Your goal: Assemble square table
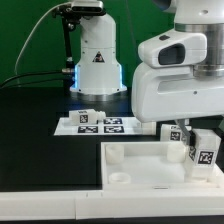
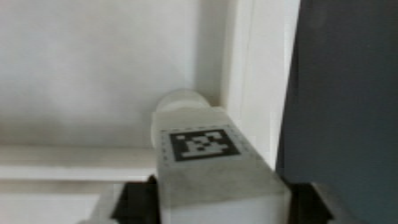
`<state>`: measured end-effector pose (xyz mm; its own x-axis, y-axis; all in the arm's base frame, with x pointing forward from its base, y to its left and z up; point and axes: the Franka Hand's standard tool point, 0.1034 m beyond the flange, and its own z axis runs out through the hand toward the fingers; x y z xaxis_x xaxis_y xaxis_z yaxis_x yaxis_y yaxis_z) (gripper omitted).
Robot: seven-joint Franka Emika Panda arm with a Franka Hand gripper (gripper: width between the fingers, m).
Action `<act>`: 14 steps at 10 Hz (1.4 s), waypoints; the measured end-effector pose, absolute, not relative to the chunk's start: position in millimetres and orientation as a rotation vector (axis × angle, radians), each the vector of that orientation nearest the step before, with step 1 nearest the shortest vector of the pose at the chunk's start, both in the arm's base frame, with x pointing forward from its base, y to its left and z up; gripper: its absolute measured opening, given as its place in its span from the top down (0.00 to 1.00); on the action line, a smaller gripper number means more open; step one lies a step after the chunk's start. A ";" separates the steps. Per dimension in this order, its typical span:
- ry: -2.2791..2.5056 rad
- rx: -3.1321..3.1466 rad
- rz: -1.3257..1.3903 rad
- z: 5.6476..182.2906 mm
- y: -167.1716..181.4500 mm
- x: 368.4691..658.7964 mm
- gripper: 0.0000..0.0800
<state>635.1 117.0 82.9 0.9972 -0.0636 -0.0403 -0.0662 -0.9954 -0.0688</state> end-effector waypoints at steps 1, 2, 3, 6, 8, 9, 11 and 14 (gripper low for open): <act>0.222 -3.065 0.063 82.6 116.2 635.1 0.63; 0.368 -3.054 0.054 82.6 115.8 635.4 0.63; 0.546 -3.029 0.007 81.4 116.4 631.4 0.63; 1.098 -2.874 0.016 80.8 118.1 626.6 0.64; 1.556 -2.583 0.080 79.6 114.5 629.5 0.64; 1.680 -2.499 0.094 79.4 114.6 629.9 0.64; 1.839 -2.355 0.127 79.3 113.1 631.3 0.64; 1.480 -2.590 0.010 75.6 117.7 633.1 0.29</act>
Offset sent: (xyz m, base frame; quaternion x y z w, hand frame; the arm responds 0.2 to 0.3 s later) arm -0.0161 -0.0098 -0.0011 -0.0562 0.0669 0.2230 0.9709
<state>633.1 117.7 75.6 0.5106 -0.8557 -0.0843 -0.8568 -0.4981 -0.1335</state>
